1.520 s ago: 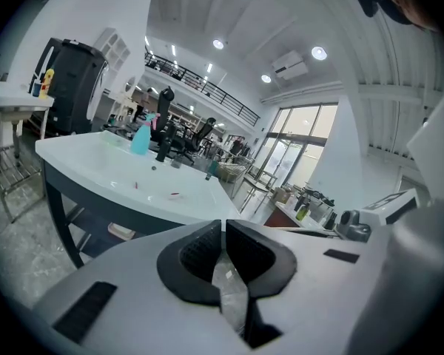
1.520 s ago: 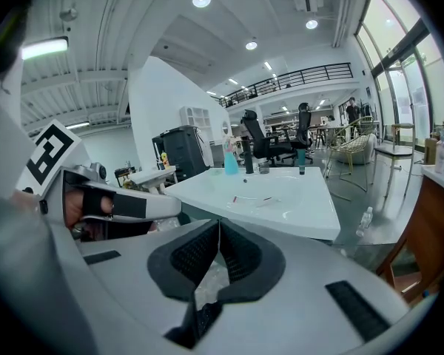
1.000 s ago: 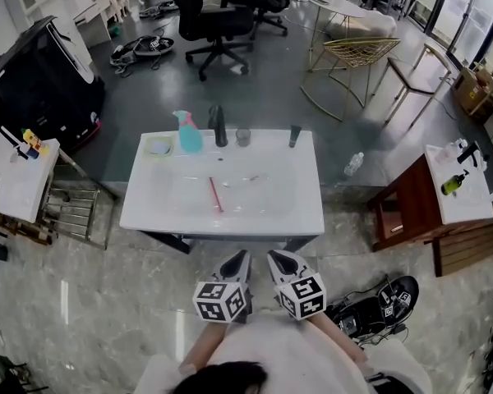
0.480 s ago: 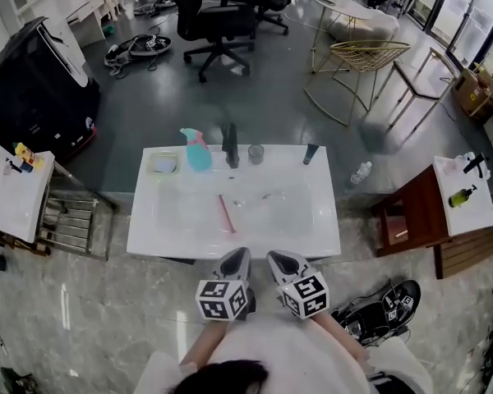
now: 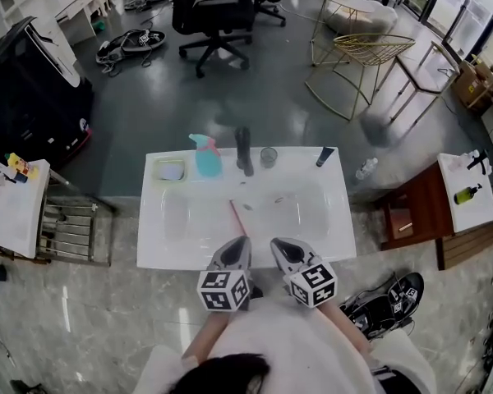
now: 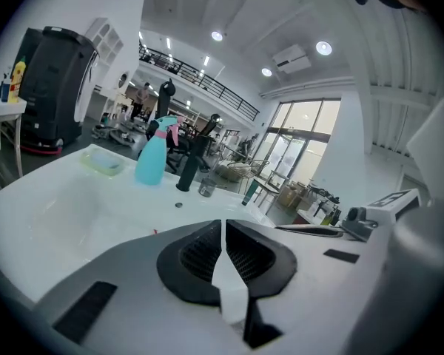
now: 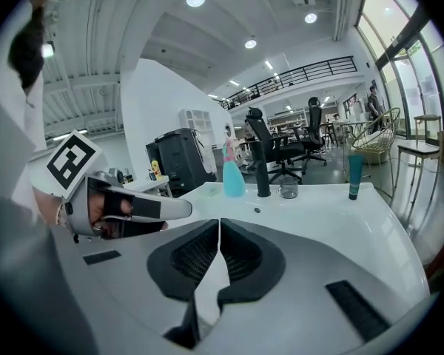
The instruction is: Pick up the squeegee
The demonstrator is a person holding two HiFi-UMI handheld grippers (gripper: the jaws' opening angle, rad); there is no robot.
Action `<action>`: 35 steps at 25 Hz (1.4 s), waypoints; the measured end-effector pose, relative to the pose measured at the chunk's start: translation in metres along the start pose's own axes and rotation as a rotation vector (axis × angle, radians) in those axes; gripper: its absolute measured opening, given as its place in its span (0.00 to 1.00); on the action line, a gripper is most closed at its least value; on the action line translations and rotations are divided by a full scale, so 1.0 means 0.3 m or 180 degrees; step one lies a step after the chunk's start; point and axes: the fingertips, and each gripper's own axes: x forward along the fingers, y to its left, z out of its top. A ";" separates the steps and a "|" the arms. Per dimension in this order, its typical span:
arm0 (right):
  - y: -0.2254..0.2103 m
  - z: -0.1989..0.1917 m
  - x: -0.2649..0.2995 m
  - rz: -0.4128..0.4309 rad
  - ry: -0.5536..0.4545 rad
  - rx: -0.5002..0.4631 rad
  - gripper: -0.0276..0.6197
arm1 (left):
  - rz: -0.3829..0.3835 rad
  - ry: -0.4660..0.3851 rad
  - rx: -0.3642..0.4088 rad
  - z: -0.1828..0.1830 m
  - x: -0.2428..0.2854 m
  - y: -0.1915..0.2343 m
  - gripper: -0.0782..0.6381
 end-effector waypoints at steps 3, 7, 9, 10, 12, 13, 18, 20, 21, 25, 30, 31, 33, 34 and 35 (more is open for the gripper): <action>-0.012 0.024 0.043 -0.0092 0.0004 -0.0069 0.09 | -0.0024 -0.0022 0.0056 0.046 0.017 0.039 0.16; -0.047 0.040 0.073 -0.0171 0.0021 -0.0165 0.09 | -0.0091 -0.0006 0.0078 0.074 0.037 0.061 0.16; -0.069 0.051 0.082 -0.0186 0.0033 -0.0196 0.09 | -0.0118 0.0018 0.0078 0.078 0.045 0.065 0.16; -0.081 0.051 0.088 -0.0202 0.0064 -0.0226 0.09 | -0.0132 0.0038 0.0081 0.075 0.049 0.066 0.16; -0.101 0.041 0.099 -0.0260 0.0152 -0.0327 0.09 | -0.0159 0.0091 0.0125 0.062 0.053 0.067 0.17; -0.110 0.037 0.105 -0.0288 0.0187 -0.0386 0.09 | -0.0173 0.0115 0.0173 0.056 0.054 0.067 0.16; -0.124 0.056 0.143 -0.0189 0.0277 -0.0590 0.09 | -0.0286 0.0154 0.0205 0.063 0.057 0.072 0.17; -0.130 0.060 0.165 -0.0129 0.0356 -0.0697 0.09 | -0.0297 0.0185 0.0184 0.064 0.056 0.085 0.16; -0.137 0.058 0.176 -0.0093 0.0420 -0.0744 0.10 | -0.0297 0.0203 0.0186 0.063 0.058 0.089 0.17; -0.174 0.015 0.211 0.0099 0.0821 -0.0968 0.21 | -0.0296 0.0244 0.0191 0.055 0.064 0.084 0.16; -0.213 -0.045 0.245 0.0371 0.1199 -0.1399 0.30 | -0.0239 0.0275 0.0153 0.040 0.080 0.091 0.16; -0.220 -0.052 0.254 0.0431 0.1257 -0.1471 0.30 | -0.0226 0.0279 0.0153 0.041 0.088 0.093 0.16; -0.231 -0.071 0.270 0.0581 0.1402 -0.1586 0.30 | -0.0211 0.0280 0.0157 0.047 0.102 0.093 0.17; -0.237 -0.082 0.278 0.0654 0.1474 -0.1652 0.31 | -0.0206 0.0279 0.0157 0.050 0.109 0.092 0.16; -0.242 -0.091 0.285 0.0724 0.1545 -0.1740 0.31 | -0.0199 0.0279 0.0157 0.054 0.117 0.092 0.16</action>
